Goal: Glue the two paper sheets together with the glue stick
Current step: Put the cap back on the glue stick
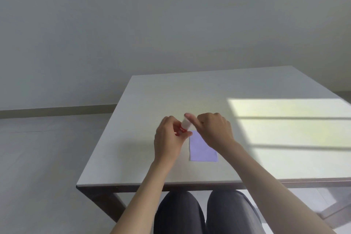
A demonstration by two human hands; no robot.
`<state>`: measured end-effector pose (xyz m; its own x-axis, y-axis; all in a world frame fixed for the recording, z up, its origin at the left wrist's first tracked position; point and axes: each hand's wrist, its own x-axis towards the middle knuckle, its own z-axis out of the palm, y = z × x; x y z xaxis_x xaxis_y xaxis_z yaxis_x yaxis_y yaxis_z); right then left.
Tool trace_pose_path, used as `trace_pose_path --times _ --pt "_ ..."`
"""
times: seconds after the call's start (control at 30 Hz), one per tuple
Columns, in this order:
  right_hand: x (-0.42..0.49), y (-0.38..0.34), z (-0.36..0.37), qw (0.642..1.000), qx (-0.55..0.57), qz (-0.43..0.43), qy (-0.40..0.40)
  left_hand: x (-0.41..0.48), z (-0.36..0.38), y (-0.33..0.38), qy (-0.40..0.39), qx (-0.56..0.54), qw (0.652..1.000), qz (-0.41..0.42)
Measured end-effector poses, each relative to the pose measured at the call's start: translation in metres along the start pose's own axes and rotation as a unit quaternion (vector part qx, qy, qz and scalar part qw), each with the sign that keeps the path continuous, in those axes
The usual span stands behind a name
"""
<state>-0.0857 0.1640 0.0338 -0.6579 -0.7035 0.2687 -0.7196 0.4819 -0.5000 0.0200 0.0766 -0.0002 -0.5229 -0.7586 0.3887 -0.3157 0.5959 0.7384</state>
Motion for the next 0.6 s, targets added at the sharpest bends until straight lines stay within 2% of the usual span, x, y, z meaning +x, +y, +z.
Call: trace_pose_path --times 0.13,0.33,0.6 --pt "-0.004 0.010 -0.009 0.987 0.158 0.040 0.001 0.039 0.003 -0.008 0.048 -0.066 0.994 -0.072" --pt "-0.012 0.030 -0.010 0.989 0.138 0.054 -0.007 0.066 0.018 -0.024 0.064 -0.084 0.988 -0.112" --pt "-0.013 0.040 -0.007 0.989 0.134 0.057 -0.026 0.068 0.028 -0.041 0.077 -0.085 0.986 -0.122"
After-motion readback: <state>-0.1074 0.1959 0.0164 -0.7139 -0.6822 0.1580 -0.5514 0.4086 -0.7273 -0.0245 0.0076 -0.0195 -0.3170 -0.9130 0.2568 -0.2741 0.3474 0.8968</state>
